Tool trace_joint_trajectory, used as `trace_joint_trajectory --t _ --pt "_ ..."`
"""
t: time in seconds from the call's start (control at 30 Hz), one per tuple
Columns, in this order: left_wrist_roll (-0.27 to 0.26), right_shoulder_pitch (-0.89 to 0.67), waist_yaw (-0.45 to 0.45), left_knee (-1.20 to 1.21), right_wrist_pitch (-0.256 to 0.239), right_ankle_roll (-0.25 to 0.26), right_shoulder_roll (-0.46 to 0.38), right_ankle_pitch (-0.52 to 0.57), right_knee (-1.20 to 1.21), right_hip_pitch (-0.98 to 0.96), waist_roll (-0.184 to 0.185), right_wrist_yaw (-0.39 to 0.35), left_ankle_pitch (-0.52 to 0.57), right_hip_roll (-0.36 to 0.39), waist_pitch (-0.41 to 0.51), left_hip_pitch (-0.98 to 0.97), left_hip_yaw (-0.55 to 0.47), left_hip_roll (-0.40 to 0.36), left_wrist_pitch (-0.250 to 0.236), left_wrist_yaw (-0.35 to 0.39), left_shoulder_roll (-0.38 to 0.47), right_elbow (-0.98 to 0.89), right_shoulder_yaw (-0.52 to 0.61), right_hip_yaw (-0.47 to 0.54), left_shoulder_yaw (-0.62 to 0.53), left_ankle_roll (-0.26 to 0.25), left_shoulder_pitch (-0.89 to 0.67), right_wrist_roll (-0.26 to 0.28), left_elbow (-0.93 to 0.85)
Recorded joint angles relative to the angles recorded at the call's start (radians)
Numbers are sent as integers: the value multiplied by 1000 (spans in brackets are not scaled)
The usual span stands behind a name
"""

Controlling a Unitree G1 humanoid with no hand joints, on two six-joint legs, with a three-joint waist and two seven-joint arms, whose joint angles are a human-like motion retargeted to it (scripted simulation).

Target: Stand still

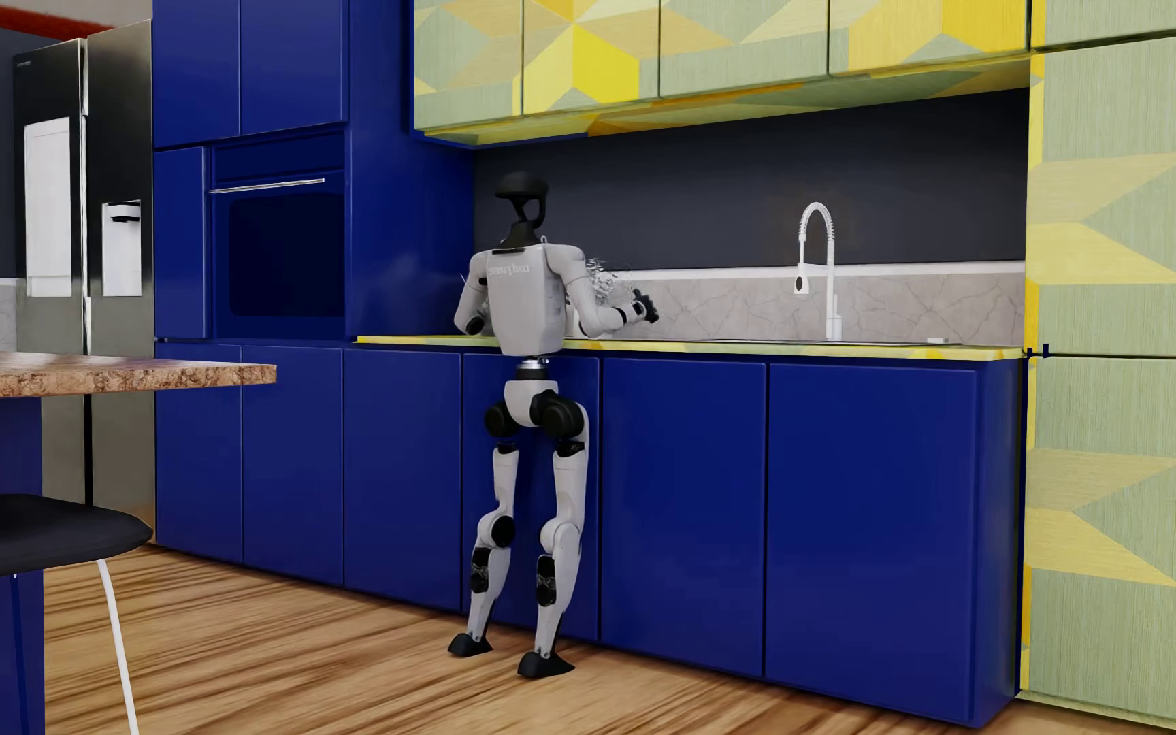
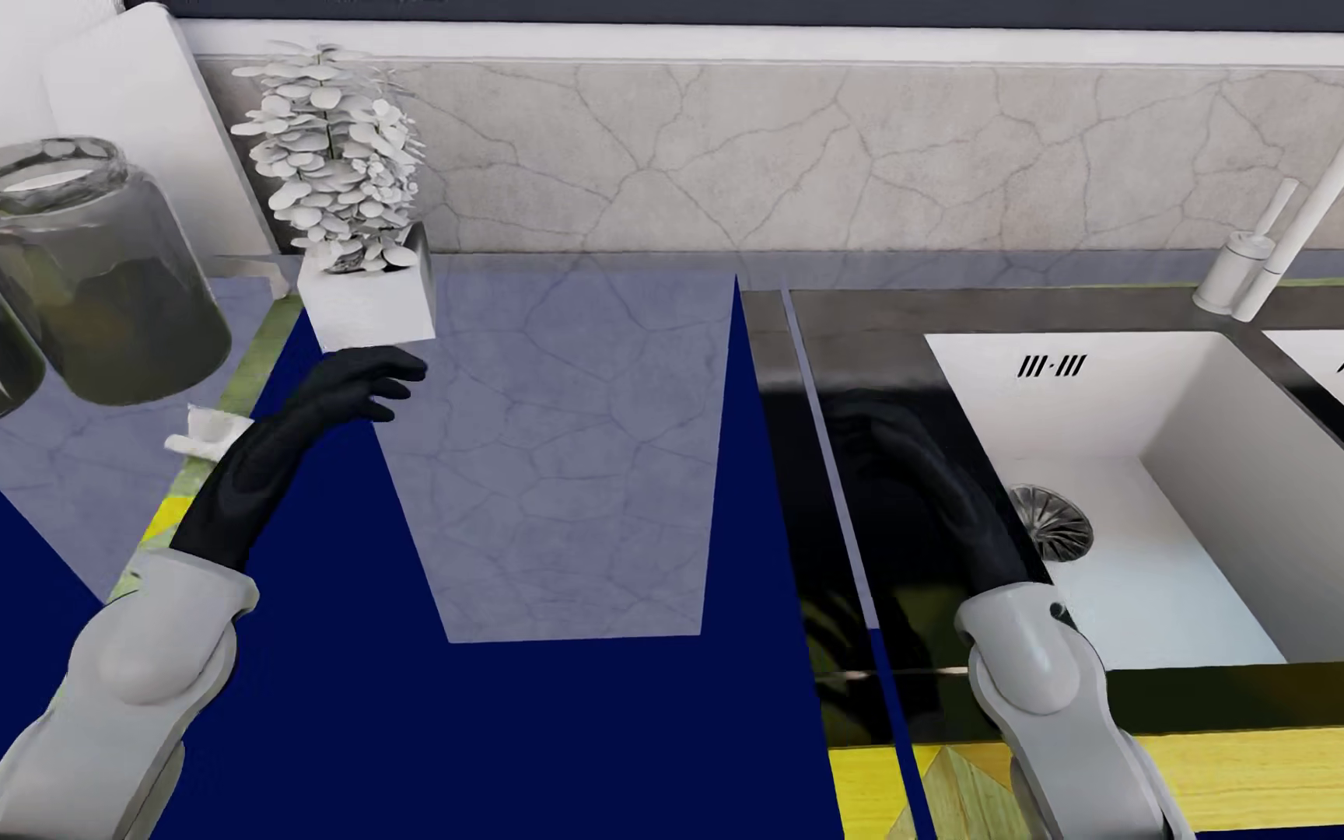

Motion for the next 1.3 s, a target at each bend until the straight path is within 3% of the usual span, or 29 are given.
trace_joint_trajectory --t 0.27,0.53,0.93,1.03,1.17,1.3 --pt "0 6 -5 -3 0 0 -3 2 4 2 29 0 1 -2 19 6 0 0 0 0 -20 207 63 0 -164 0 21 0 198" --pt "0 -2 -24 5 0 0 -4 10 4 -4 -1 0 10 -10 28 -11 0 -5 0 0 -82 461 253 0 -201 0 1 0 399" --pt "0 -118 -10 -4 0 0 53 -7 18 -7 4 0 -3 -6 59 2 0 -2 0 0 -133 769 488 0 -468 0 -106 0 770" --pt "0 -121 -9 -5 0 0 77 -2 16 -10 1 0 -5 -8 60 -1 0 -2 0 0 -151 813 480 0 -467 0 -114 0 816" --pt "0 -82 -1 -13 0 0 126 -3 13 -14 -6 0 -16 -11 60 3 0 -7 0 0 -171 836 387 0 -418 0 -78 0 815" --pt "0 -56 4 -12 0 0 130 -16 32 -19 -6 0 -10 -12 65 5 0 -4 0 0 -179 831 388 0 -398 0 -53 0 810"
